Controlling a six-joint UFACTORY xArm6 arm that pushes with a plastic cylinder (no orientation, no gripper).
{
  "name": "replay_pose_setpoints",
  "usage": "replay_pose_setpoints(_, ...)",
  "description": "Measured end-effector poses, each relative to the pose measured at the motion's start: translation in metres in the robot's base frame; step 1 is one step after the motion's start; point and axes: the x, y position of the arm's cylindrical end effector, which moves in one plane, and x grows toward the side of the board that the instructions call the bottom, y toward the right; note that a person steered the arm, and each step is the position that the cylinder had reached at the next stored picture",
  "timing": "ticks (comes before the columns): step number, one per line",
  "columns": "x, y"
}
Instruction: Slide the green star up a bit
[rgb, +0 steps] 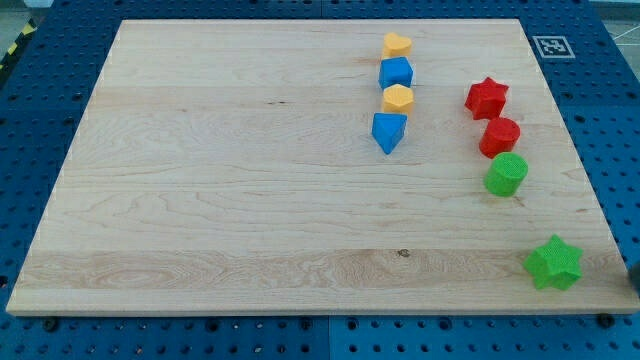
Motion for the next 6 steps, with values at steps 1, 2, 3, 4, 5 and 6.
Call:
replay_pose_setpoints(1,-0.002,-0.031)
replay_pose_setpoints(2,-0.003,-0.067)
replay_pose_setpoints(3,-0.012,-0.063)
replay_pose_setpoints(4,-0.012,-0.063)
replay_pose_setpoints(5,-0.015,-0.061)
replay_pose_setpoints(6,-0.016,-0.074)
